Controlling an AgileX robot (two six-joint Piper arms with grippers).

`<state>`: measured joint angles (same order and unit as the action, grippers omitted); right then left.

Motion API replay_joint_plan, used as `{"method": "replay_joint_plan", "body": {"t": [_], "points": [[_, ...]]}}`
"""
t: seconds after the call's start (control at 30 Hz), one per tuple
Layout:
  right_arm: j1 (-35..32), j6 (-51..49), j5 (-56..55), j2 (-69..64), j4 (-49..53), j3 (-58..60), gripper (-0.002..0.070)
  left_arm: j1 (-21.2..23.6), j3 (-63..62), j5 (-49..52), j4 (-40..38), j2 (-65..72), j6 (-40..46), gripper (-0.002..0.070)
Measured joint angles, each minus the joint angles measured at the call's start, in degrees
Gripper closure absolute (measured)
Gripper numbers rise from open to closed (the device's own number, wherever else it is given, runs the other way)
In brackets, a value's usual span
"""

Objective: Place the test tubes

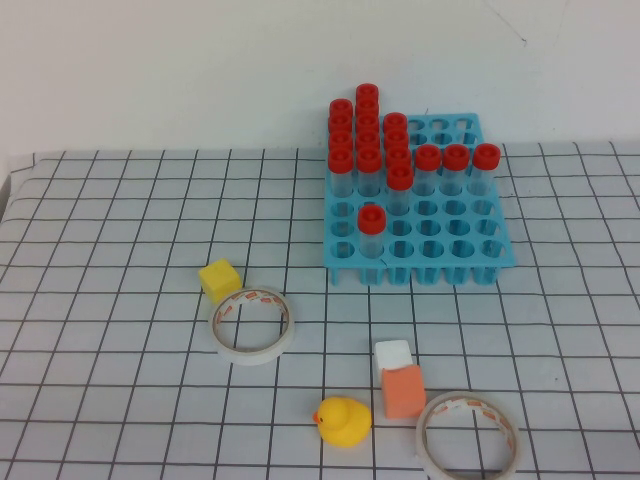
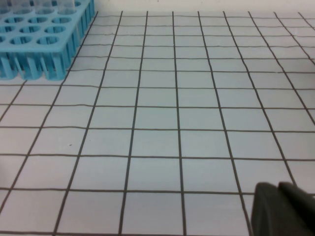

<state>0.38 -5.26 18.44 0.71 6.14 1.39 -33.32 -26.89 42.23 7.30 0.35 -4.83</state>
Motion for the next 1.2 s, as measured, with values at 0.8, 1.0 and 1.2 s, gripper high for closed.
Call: {"method": "replay_joint_plan", "body": {"t": [0.8,1.0,1.2], "points": [[0.0,0.0,0.0,0.0,0.0,0.0,0.0678,11.3,13.9,-23.2,2.0,0.0,0.1,0.0676],[0.0,0.0,0.0,0.0,0.0,0.0,0.0678,24.1,18.2,-25.5,-3.2,-0.1,0.1,0.0676],[0.0,0.0,0.0,0.0,0.0,-0.1,0.0678,31.8,20.9,-26.3,-3.7,-1.0,0.1,0.0676]]}}
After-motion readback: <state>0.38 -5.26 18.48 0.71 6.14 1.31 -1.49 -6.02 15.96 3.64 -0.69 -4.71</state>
